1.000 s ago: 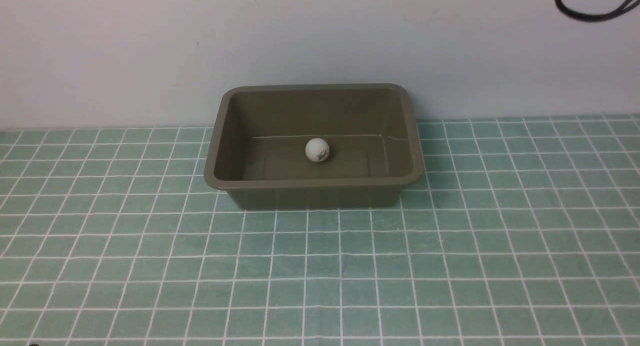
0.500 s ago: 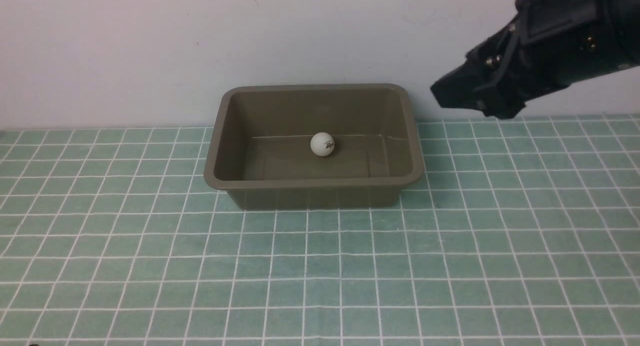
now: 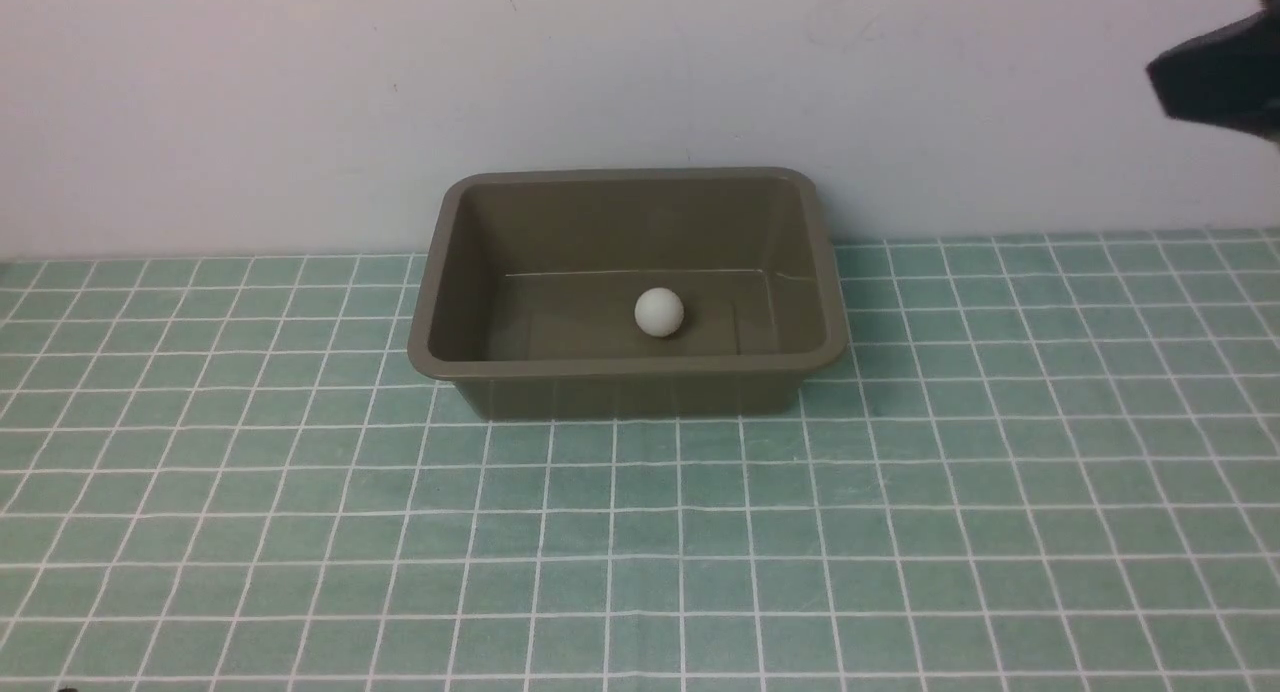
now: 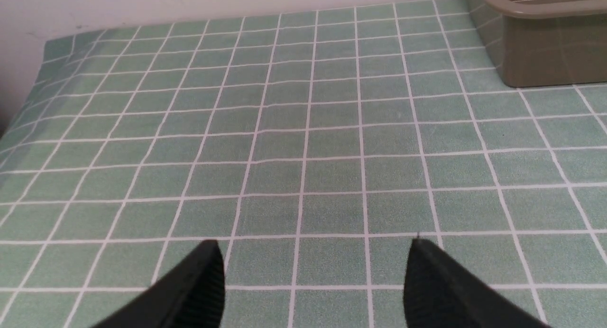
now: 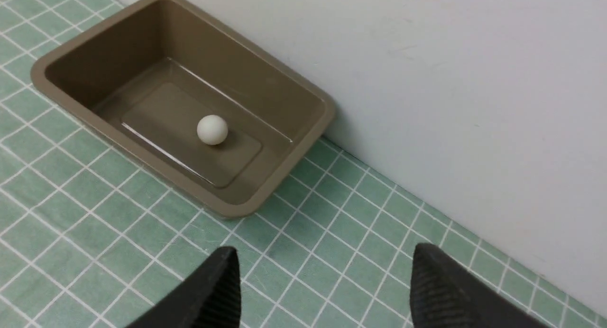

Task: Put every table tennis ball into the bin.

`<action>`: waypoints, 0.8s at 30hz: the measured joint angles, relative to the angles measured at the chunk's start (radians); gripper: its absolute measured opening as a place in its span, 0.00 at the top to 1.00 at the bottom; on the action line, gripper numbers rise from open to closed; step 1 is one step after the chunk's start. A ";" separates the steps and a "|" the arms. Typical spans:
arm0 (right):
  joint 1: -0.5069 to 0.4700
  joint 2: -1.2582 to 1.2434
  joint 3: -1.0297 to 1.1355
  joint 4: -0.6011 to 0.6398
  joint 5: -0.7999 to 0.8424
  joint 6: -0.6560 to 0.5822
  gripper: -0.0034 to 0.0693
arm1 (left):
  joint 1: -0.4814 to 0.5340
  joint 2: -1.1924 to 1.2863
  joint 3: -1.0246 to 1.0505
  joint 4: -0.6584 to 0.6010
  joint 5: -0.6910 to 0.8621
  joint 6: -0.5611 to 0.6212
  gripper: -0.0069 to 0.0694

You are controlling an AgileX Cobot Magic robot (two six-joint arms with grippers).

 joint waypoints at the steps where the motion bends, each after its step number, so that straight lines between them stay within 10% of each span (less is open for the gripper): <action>1: 0.000 -0.017 0.000 -0.004 0.016 0.002 0.35 | 0.000 0.000 0.000 0.000 0.000 0.000 0.31; 24: 0.000 -0.236 0.000 -0.139 0.185 0.042 0.35 | 0.000 0.000 0.000 0.000 0.000 0.000 0.31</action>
